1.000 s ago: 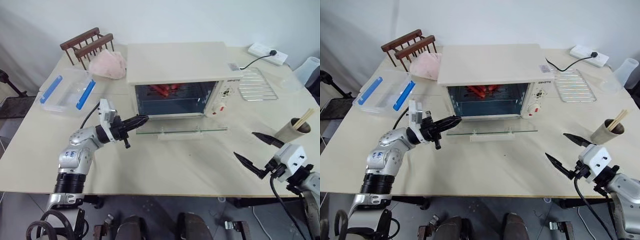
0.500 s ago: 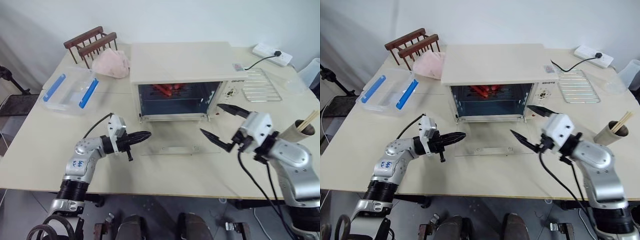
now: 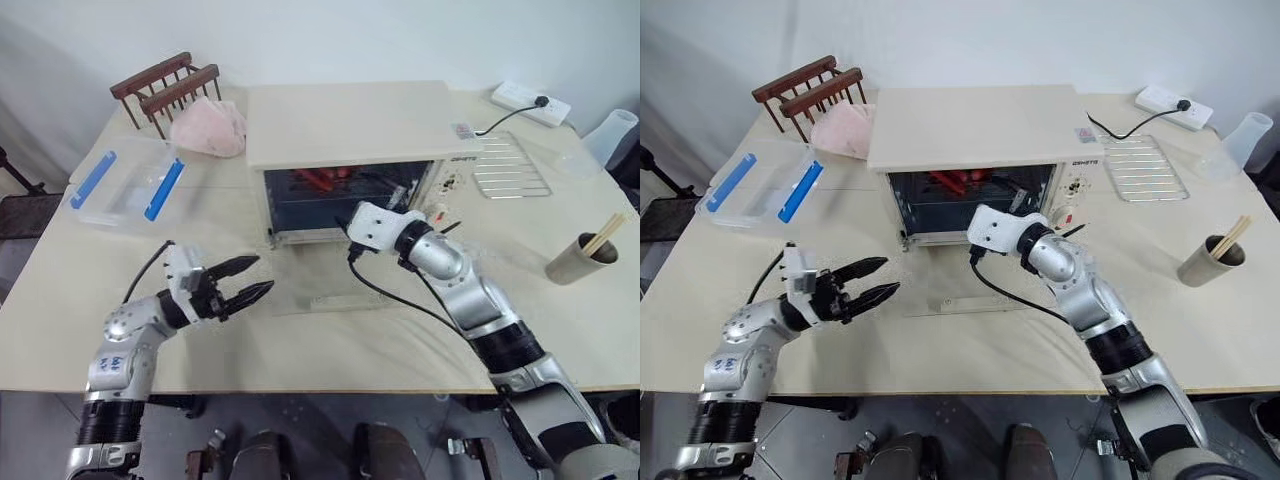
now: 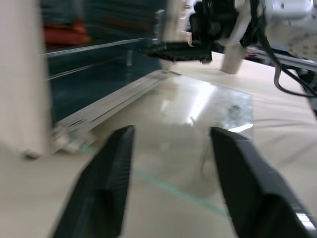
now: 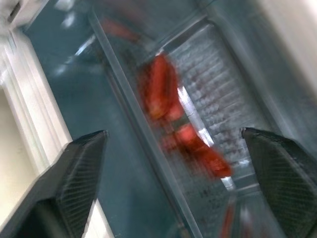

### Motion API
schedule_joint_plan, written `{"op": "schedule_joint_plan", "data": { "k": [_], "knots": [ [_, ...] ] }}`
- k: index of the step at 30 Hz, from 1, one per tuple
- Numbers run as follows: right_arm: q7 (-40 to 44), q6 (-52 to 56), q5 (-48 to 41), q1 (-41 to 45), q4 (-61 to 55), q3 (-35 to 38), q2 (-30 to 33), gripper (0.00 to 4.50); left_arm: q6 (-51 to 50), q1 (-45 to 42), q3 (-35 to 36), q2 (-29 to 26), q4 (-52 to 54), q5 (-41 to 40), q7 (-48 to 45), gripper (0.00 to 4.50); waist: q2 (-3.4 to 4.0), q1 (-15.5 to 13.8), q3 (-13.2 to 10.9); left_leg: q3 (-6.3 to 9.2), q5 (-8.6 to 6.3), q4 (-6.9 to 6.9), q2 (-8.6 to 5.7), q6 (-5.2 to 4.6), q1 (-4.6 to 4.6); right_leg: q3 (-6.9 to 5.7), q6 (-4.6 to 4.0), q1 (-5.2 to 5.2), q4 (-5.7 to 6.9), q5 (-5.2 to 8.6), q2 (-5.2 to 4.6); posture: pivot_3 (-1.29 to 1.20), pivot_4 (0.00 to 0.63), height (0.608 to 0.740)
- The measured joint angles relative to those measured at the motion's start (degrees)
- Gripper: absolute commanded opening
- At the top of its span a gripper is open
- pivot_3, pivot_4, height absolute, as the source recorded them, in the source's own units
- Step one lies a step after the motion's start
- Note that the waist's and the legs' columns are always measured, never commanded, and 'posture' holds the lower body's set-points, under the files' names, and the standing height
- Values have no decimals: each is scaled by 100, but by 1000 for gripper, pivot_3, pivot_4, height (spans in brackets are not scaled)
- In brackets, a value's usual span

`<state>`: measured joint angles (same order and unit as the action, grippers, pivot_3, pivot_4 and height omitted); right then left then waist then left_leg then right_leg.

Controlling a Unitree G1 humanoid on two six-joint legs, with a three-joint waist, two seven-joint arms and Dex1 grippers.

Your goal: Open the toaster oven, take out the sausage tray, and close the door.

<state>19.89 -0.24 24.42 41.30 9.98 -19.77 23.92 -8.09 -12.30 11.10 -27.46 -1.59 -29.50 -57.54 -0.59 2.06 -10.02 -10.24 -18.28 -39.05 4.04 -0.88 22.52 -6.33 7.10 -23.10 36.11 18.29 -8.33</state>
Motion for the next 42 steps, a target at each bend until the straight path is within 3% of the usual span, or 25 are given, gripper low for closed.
{"op": "schedule_joint_plan", "data": {
  "k": [2,7,21,32,42],
  "knots": [
    [-194,-43,296,234,381,-123,-95,4500,-2,161,99,-28,125,-35,44,4472,0,8,0,-5,0,-2,1,1,4,4,0,-10,3,0,0,0,150,740],
    [-460,19,736,575,940,-249,-248,4500,-20,226,138,-4,257,-43,161,4472,0,8,0,-9,2,-3,2,4,21,6,0,-39,28,0,-1,0,150,740],
    [-551,-6,1251,793,1275,-357,-274,7,-66,250,92,78,357,-59,258,4500,0,134,0,-5,5,-4,3,9,35,2,0,-55,38,0,0,0,150,740],
    [-368,-141,1344,796,1155,-360,-132,2,-193,-124,3,191,354,-81,380,4500,-1,130,0,0,5,-5,2,9,44,-2,0,-59,37,0,0,0,150,740],
    [569,-283,945,338,109,-219,300,2,-388,-768,13,383,268,-289,555,4500,-2,145,0,9,5,-2,2,9,56,-14,0,-66,34,0,2,0,150,740]
  ]
}}
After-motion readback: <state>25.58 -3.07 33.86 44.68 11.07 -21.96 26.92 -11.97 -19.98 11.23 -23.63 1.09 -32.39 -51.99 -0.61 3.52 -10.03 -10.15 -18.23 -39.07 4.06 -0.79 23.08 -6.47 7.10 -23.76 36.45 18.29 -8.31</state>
